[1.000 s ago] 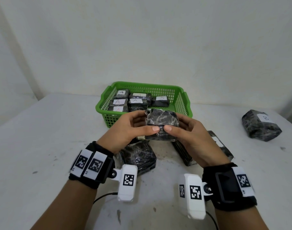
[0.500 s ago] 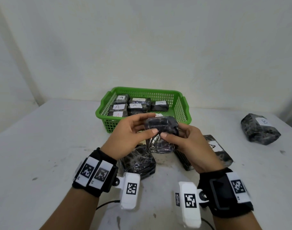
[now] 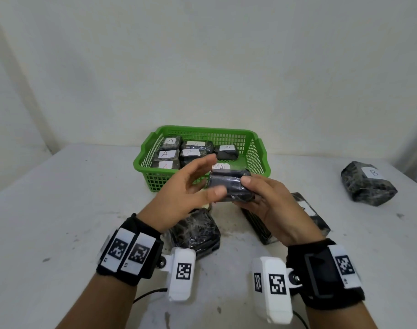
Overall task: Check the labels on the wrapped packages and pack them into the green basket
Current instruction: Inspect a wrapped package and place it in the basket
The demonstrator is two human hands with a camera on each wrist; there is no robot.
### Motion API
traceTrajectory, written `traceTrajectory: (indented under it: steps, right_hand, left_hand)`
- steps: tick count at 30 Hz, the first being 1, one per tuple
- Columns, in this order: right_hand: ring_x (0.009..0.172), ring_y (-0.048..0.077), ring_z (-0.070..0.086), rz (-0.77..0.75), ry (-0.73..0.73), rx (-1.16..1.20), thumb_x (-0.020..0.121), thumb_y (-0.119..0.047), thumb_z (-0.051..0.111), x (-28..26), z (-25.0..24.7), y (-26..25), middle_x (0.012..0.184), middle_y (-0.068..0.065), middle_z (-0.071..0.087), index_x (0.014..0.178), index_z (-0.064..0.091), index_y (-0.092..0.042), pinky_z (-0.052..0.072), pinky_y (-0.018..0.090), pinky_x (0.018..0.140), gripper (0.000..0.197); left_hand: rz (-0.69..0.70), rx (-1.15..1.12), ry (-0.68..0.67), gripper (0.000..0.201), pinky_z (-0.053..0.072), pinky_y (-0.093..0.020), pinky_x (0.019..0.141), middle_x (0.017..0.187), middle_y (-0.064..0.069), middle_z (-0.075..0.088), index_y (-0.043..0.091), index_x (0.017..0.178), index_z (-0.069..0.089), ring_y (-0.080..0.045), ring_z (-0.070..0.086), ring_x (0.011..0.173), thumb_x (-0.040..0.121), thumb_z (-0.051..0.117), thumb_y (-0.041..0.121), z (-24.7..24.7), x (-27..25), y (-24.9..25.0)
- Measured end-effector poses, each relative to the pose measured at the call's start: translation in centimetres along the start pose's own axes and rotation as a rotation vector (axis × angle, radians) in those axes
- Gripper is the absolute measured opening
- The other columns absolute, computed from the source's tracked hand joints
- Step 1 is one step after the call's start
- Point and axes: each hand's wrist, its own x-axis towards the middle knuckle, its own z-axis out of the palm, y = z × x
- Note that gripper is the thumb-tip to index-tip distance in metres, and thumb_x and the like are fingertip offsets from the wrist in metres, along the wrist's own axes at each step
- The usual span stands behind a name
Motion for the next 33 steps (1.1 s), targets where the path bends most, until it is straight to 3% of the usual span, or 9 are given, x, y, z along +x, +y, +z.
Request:
traceTrajectory:
  steps: [2,5,8,10,15,20,26,29,33]
  right_hand:
    - [0.098,0.016,0.076,0.005,-0.026,0.060,0.078,-0.019,0.073,0.1,0.0,0.1,0.110,0.011,0.078,0.127,0.066,0.001,0.060,0.023,0.078,0.053]
    - [0.104,0.020,0.076,-0.012,-0.065,0.056,0.074,-0.016,0.079,0.1,0.3,0.3,0.116,0.012,0.077,0.132,0.062,0.003,0.060,0.025,0.082,0.063]
    - [0.118,0.028,0.072,-0.040,-0.061,-0.005,0.054,-0.037,0.101,0.2,0.3,0.6,0.124,0.013,0.076,0.131,0.065,-0.005,0.056,0.039,0.102,0.090]
    - [0.119,0.029,0.072,-0.062,-0.052,-0.024,0.046,-0.047,0.103,0.2,0.2,0.7,0.123,0.012,0.076,0.130,0.067,-0.008,0.051,0.045,0.108,0.099]
    - [0.124,0.022,0.069,-0.110,-0.070,-0.087,0.057,-0.030,0.094,0.1,-0.3,0.5,0.127,0.005,0.075,0.129,0.068,-0.015,0.049,0.042,0.112,0.078]
    - [0.119,0.021,0.072,-0.145,0.002,-0.114,0.058,-0.034,0.090,0.2,-0.3,0.5,0.121,0.003,0.078,0.122,0.071,-0.017,0.053,0.040,0.108,0.070]
    - [0.129,0.023,0.066,-0.084,-0.073,-0.112,0.047,-0.045,0.103,0.1,-0.6,0.5,0.135,0.006,0.071,0.141,0.060,-0.012,0.047,0.046,0.115,0.109]
    - [0.127,0.018,0.067,-0.099,-0.063,-0.159,0.050,-0.033,0.101,-0.1,-0.7,0.3,0.135,0.001,0.072,0.142,0.058,-0.017,0.048,0.046,0.115,0.102]
    - [0.130,0.017,0.065,-0.097,-0.078,-0.154,0.048,-0.035,0.102,-0.2,-0.7,0.2,0.137,0.000,0.070,0.144,0.057,-0.017,0.046,0.045,0.116,0.107]
  left_hand:
    - [-0.080,-0.017,0.004,0.080,0.048,-0.037,0.108,0.136,0.005,0.062,0.023,0.142,0.050,-0.013,0.059,0.126,0.073,0.077,0.053,0.1,0.1,0.0]
    - [-0.092,-0.072,0.035,0.072,0.056,-0.025,0.092,0.120,-0.001,0.072,0.015,0.134,0.059,-0.016,0.069,0.113,0.070,0.082,0.039,0.4,0.2,0.1]
    - [-0.056,-0.080,0.053,0.068,0.056,-0.022,0.087,0.118,-0.003,0.074,0.013,0.130,0.061,-0.019,0.069,0.112,0.070,0.089,0.028,0.6,0.3,0.0]
    - [-0.033,-0.090,0.055,0.068,0.055,-0.021,0.087,0.119,-0.001,0.073,0.015,0.130,0.060,-0.016,0.068,0.114,0.069,0.089,0.027,0.6,0.3,-0.2]
    - [0.024,-0.076,0.071,0.073,0.054,-0.019,0.087,0.119,0.003,0.073,0.017,0.129,0.060,-0.012,0.067,0.115,0.062,0.085,0.030,0.3,0.3,-0.3]
    - [-0.008,-0.126,0.021,0.078,0.052,-0.031,0.099,0.128,-0.001,0.068,0.014,0.138,0.052,-0.016,0.063,0.122,0.067,0.082,0.029,0.0,0.2,-0.2]
    - [-0.010,-0.138,0.069,0.074,0.055,-0.027,0.092,0.121,-0.005,0.072,0.015,0.129,0.060,-0.021,0.066,0.118,0.062,0.086,0.031,-0.1,0.3,-0.4]
    - [-0.037,-0.171,0.050,0.089,0.053,-0.033,0.100,0.127,-0.006,0.069,0.014,0.133,0.057,-0.022,0.064,0.121,0.057,0.092,0.044,-0.2,0.3,-0.4]
    - [-0.008,-0.135,0.083,0.072,0.054,-0.033,0.097,0.121,-0.006,0.072,0.015,0.126,0.062,-0.023,0.066,0.117,0.061,0.086,0.031,-0.2,0.3,-0.3]
